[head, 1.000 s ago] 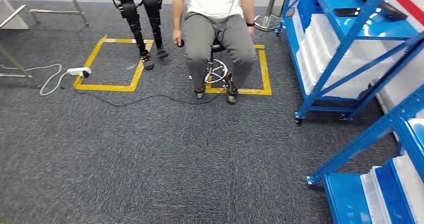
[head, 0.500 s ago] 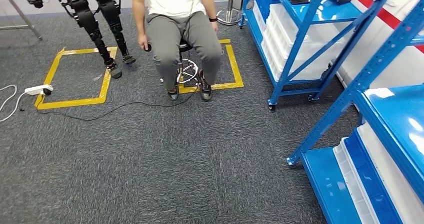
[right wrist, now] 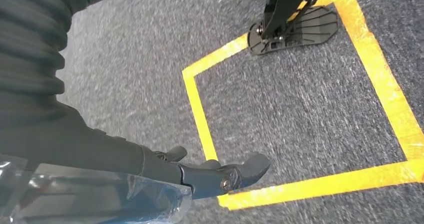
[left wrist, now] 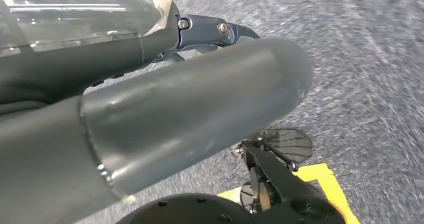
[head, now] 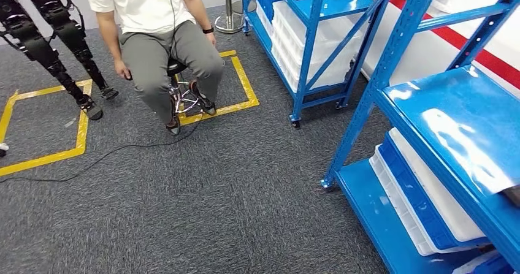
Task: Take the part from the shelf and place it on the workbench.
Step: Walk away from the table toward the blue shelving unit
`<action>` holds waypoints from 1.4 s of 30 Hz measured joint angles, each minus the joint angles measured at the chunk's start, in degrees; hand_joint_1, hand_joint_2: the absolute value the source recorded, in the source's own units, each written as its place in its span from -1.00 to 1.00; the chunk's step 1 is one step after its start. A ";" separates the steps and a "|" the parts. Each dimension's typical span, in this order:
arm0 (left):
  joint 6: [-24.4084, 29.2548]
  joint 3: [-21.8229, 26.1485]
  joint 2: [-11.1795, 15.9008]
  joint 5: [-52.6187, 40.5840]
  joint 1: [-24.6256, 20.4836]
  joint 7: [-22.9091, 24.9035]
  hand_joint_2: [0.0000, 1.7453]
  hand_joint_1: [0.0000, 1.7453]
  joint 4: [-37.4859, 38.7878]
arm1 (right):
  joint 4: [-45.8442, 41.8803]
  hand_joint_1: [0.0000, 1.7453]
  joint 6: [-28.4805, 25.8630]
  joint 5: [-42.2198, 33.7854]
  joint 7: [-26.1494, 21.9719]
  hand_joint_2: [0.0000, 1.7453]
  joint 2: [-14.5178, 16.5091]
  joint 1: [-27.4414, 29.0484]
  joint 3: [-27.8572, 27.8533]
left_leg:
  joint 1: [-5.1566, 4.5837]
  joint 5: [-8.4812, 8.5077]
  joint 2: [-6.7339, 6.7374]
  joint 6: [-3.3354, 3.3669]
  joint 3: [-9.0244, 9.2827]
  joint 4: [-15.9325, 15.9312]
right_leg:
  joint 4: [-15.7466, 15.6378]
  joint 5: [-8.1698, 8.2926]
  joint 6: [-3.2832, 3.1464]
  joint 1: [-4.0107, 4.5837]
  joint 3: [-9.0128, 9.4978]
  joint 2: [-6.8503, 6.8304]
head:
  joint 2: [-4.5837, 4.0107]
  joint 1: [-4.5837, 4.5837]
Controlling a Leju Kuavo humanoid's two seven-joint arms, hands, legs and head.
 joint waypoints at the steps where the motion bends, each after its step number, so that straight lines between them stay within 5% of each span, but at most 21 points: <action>1: 0.05 -0.01 0.05 -0.12 -0.02 0.06 -1.00 -1.00 0.00 | 0.00 -1.00 0.00 -0.02 0.03 1.00 0.15 -0.01 0.02 | -0.07 0.22 -0.74 0.12 0.51 -1.31 | 0.10 0.02 0.26 0.09 -0.31 0.62 | 0.00 0.01; 4: 0.10 -0.07 0.06 -0.28 -0.24 0.37 -1.00 -1.00 -0.01 | 0.00 -1.00 -0.03 -0.27 0.11 1.00 0.37 0.28 0.05 | -0.55 0.40 0.84 1.08 0.98 -2.37 | 0.43 0.05 1.25 -0.07 -1.46 1.32 | 0.00 0.02; 7: 0.12 -0.09 0.09 -0.44 -0.19 0.49 -1.00 -1.00 -0.01 | 0.00 -1.00 -0.05 -0.48 0.46 1.00 0.56 0.26 0.06 | -0.60 1.02 3.46 2.21 1.49 -3.49 | 6.74 -3.25 1.22 -0.13 -4.69 -3.49 | 0.00 0.32; 10: 0.15 -0.06 0.09 -0.58 -0.01 0.50 -1.00 -1.00 0.00 | 0.00 -1.00 -0.15 -0.53 0.91 1.00 0.64 0.23 0.12 | -0.74 0.91 6.31 2.29 1.50 -3.50 | 15.22 -6.45 1.75 -0.61 -8.87 -5.33 | 0.00 0.41; 12: 0.10 -0.06 -0.02 -0.85 -0.03 0.56 -1.00 -1.00 0.00 | 0.00 -1.00 -0.17 -0.67 0.93 1.00 0.53 0.44 0.14 | -0.60 0.66 7.88 1.93 1.67 -3.44 | 12.02 -4.80 3.05 -1.22 -7.00 -6.22 | 0.00 0.44; 14: 0.03 -0.07 -0.07 -1.09 0.03 0.68 -1.00 -1.00 0.00 | 0.00 -1.00 -0.15 -0.75 0.93 1.00 0.51 0.44 0.18 | -0.61 0.13 9.19 1.17 2.12 -3.27 | 4.43 -2.06 4.09 -1.57 -2.71 -9.24 | 0.00 0.51; 16: -0.01 -0.07 -0.03 -1.23 0.08 0.83 -1.00 -1.00 0.00 | 0.00 -1.00 -0.11 -0.71 0.87 1.00 0.58 0.28 0.27 | -0.82 -0.48 10.35 0.28 2.73 -3.13 | 0.71 -0.74 3.61 -1.35 -0.57 -11.29 | 0.00 0.35; 19: -0.02 -0.08 -0.16 -1.28 -0.23 1.03 -1.00 -1.00 0.00 | -0.01 -1.00 -0.03 -0.44 0.80 1.00 0.49 0.35 0.37 | -0.39 -1.19 11.57 -0.84 3.71 -3.22 | 0.48 -0.63 1.80 -0.98 -0.61 -9.50 | 0.00 0.03; 21: -0.02 -0.07 -0.24 -1.28 -0.36 1.07 -1.00 -1.00 0.00 | -0.02 -1.00 0.02 -0.28 0.80 1.00 0.41 0.33 0.50 | 0.05 -3.42 9.01 -1.31 2.87 -0.56 | 0.30 -0.41 0.78 -1.18 -0.34 -8.02 | 0.00 -0.14; 23: -0.02 -0.07 -0.26 -1.28 -0.22 1.10 -1.00 -1.00 0.01 | -0.02 -1.00 0.06 -0.13 0.80 1.00 0.40 0.23 0.68 | 0.12 -7.42 5.49 -1.20 -0.52 6.66 | 0.29 -0.23 0.09 -0.94 -0.45 -6.49 | 0.00 -0.31; 25: 0.01 -0.08 -0.29 -1.30 0.07 1.15 -1.00 -1.00 0.02 | -0.02 -1.00 0.08 0.00 0.81 1.00 0.39 0.24 0.82 | 0.03 -9.41 4.35 -0.84 -4.04 12.98 | 0.31 -0.18 -0.23 -0.40 -0.47 -4.73 | 0.00 -0.32; 27: 0.06 -0.08 -0.29 -1.35 0.23 1.18 -1.00 -1.00 0.02 | -0.02 -1.00 0.05 0.01 0.82 1.00 0.37 0.36 0.86 | -0.16 -6.77 3.92 -0.16 -4.25 11.66 | 0.33 -0.17 -0.29 -0.04 -0.29 -2.96 | 0.00 -0.30; 30: 0.08 -0.07 -0.19 -1.61 0.27 1.20 -1.00 -1.00 0.00 | -0.02 -1.00 0.02 -0.01 0.82 1.00 0.39 0.29 0.92 | -0.62 -0.79 0.68 1.13 -0.28 1.26 | 0.41 -0.13 -0.19 0.21 -0.16 -0.65 | 0.00 -0.27; 32: 0.07 -0.07 -0.10 -1.82 0.23 1.21 -1.00 -1.00 0.00 | -0.02 -1.00 0.02 -0.03 0.79 1.00 0.40 0.25 0.97 | -0.98 -0.06 -0.34 1.50 0.76 -1.49 | 0.43 0.07 0.17 0.22 -0.55 0.55 | 0.00 -0.27; 34: 0.06 -0.06 -0.17 -1.89 0.07 1.23 -1.00 -1.00 0.00 | -0.01 -1.00 0.02 -0.04 0.77 1.00 0.31 0.43 0.98 | -1.17 0.37 1.01 1.89 0.99 -2.21 | 0.43 0.32 0.72 0.09 -1.22 1.10 | 0.00 -0.28; 36: 0.03 -0.05 -0.31 -1.91 0.04 1.25 -1.00 -1.00 0.00 | 0.00 -1.00 0.06 -0.01 0.77 1.00 0.20 0.48 1.04 | -1.05 1.06 2.48 2.50 1.40 -3.35 | 2.46 -0.82 0.93 0.19 -2.64 -1.30 | 0.00 -0.15; 39: 0.06 -0.03 -0.39 -1.91 0.25 1.44 -1.00 -1.00 0.00 | -0.01 -1.00 0.12 0.06 0.76 1.00 0.15 0.17 1.21 | -0.99 1.34 5.21 2.91 1.52 -3.91 | 12.19 -5.38 0.99 -0.14 -7.64 -5.03 | 0.00 0.08; 41: 0.09 -0.01 -0.44 -1.92 0.28 1.63 -1.00 -1.00 0.00 | -0.01 -1.00 0.07 0.04 0.76 1.00 0.09 0.25 1.25 | -0.95 1.28 6.90 2.80 1.43 -3.88 | 15.64 -6.21 1.89 -0.72 -9.17 -5.54 | 0.00 0.09; 42: 0.09 -0.01 -0.49 -1.94 0.28 1.67 -1.00 -1.00 0.00 | -0.01 -1.00 0.04 0.01 0.76 1.00 0.03 0.34 1.25 | -0.88 1.20 7.64 2.66 1.44 -3.86 | 14.09 -5.40 2.62 -1.03 -8.18 -5.88 | 0.00 0.11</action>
